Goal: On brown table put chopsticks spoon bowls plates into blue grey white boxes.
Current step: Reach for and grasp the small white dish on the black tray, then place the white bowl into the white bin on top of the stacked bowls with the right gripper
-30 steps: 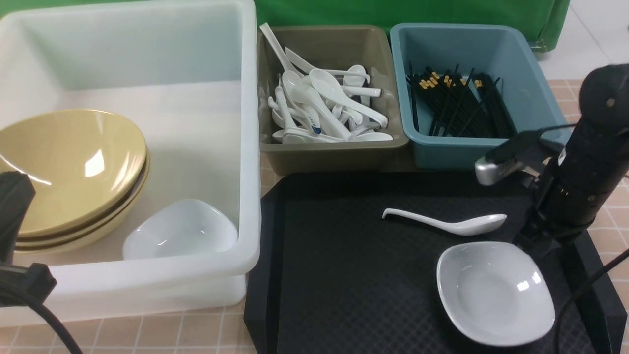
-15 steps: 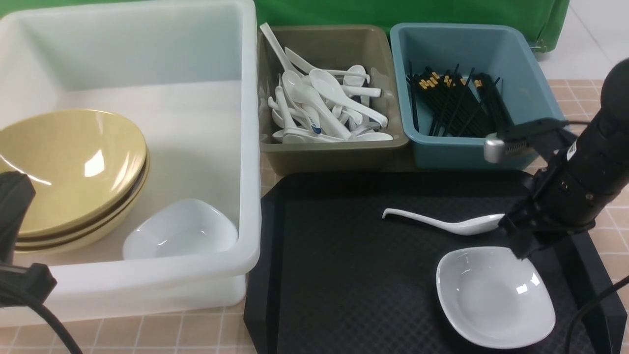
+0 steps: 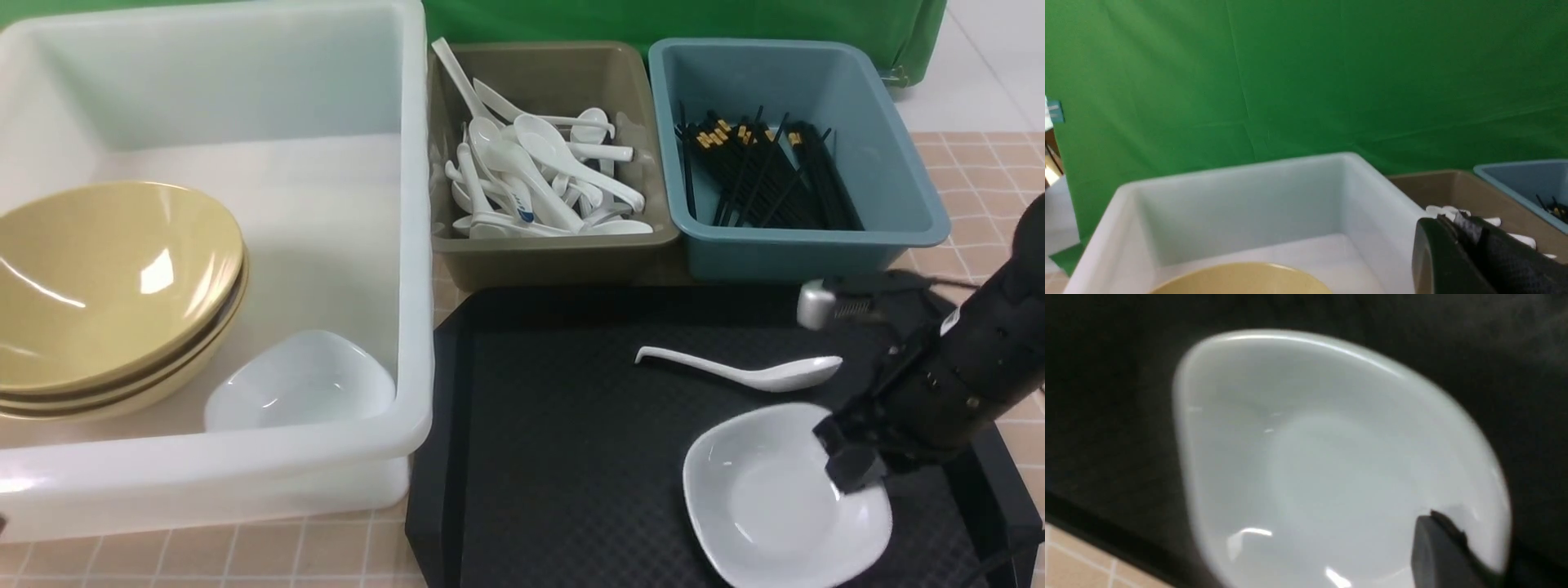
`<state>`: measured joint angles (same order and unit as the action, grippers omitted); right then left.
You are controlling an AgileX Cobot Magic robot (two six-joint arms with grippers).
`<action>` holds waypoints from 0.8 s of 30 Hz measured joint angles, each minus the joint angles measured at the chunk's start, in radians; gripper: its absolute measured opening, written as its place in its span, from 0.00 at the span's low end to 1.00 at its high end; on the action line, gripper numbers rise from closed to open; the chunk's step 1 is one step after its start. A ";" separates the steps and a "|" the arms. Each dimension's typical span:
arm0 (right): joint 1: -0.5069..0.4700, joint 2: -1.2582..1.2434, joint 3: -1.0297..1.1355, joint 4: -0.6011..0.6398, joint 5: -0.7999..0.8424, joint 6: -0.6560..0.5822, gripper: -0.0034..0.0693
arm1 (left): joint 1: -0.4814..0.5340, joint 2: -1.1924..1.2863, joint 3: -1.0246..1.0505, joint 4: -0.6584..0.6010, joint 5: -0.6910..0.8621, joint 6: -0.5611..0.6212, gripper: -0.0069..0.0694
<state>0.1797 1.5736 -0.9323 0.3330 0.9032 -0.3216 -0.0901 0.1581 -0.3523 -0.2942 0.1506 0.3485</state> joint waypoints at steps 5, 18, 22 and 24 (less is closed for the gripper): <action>0.016 -0.105 -0.182 0.008 0.094 -0.025 0.14 | 0.000 -0.066 0.041 0.007 -0.006 0.001 0.09; 0.536 0.287 -0.822 0.159 -0.237 -0.307 0.14 | 0.000 -0.066 0.103 -0.014 -0.143 0.000 0.09; 0.565 0.478 -0.948 0.154 -0.231 -0.358 0.14 | 0.000 -0.066 0.104 -0.014 -0.144 0.000 0.09; 0.565 0.534 -0.984 0.147 -0.198 -0.361 0.15 | 0.000 -0.066 0.104 -0.014 -0.144 0.000 0.09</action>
<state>0.7452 2.1081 -1.9168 0.4805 0.7057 -0.6829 -0.0901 0.0922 -0.2480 -0.3078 0.0070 0.3485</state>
